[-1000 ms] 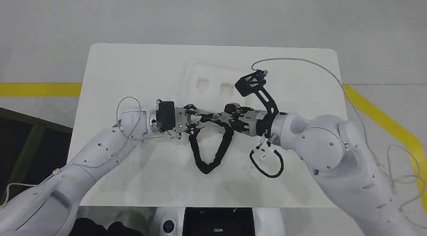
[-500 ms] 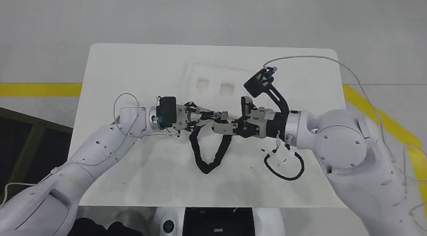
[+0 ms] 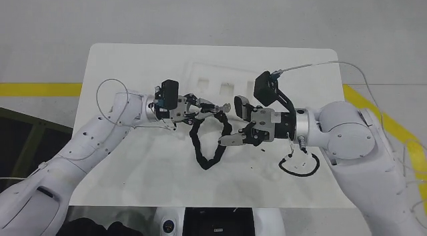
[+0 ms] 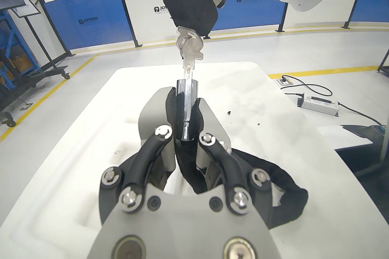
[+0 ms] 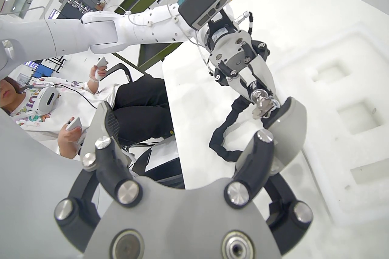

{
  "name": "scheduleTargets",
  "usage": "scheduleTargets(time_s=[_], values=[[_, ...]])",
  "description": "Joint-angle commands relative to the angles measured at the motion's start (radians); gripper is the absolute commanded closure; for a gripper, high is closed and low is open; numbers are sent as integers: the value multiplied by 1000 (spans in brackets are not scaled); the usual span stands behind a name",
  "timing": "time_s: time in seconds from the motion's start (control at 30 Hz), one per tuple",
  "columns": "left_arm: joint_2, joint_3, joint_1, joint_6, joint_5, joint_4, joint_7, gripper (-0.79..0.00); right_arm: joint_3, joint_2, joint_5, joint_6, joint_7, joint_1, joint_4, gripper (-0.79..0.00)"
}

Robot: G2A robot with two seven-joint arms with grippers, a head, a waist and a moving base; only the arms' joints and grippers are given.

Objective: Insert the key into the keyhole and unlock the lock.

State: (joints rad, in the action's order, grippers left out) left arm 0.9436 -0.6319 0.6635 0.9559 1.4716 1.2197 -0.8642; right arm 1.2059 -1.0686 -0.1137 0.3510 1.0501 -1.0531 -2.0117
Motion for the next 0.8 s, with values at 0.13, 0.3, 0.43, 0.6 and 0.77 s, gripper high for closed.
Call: scheduleTargets(time_s=[0.13, 0.3, 0.43, 0.6, 0.77], values=[[-24, 14, -5, 56, -63, 24, 56, 0, 16, 8, -124, 49, 14, 12, -34, -785], [-49, 98, -40, 56, -116, 31, 56, 0, 41, 16, -284, 248, -57, 17, -47, -785], [-65, 177, -85, 56, -149, 24, 56, 0, 40, 21, -446, 433, -114, 19, -19, -785], [-75, 250, -130, 56, -199, 17, 56, 0, 6, 23, -653, 556, -164, 31, 3, -785], [-79, 301, -163, 56, -231, 16, 56, 0, -19, 19, -854, 565, -282, 26, -21, -785]])
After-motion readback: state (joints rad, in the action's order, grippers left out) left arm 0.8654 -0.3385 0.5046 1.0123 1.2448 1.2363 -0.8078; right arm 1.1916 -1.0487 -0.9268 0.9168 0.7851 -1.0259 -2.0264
